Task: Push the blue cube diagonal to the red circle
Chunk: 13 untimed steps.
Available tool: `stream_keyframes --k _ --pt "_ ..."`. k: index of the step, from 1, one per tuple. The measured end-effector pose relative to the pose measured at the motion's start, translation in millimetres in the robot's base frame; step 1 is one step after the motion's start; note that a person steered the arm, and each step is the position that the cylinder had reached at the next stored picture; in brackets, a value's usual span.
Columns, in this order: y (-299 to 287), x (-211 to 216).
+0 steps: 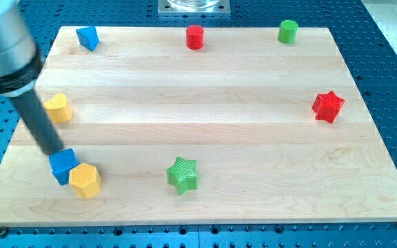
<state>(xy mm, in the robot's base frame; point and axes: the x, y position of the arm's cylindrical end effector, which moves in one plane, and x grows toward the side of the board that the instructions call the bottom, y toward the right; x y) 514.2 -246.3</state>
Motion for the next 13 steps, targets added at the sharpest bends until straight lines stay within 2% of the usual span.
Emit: stream_keyframes --k 1,3,5,6,7,8,9,10,11,12,13 --pt "-17 56" --pt "137 -16" --pt "284 -31" --pt "209 -67" --pt "190 -12" --pt "279 19" --pt "389 29" --pt "426 56" --pt "392 49" --pt "377 67" --pt "372 103"
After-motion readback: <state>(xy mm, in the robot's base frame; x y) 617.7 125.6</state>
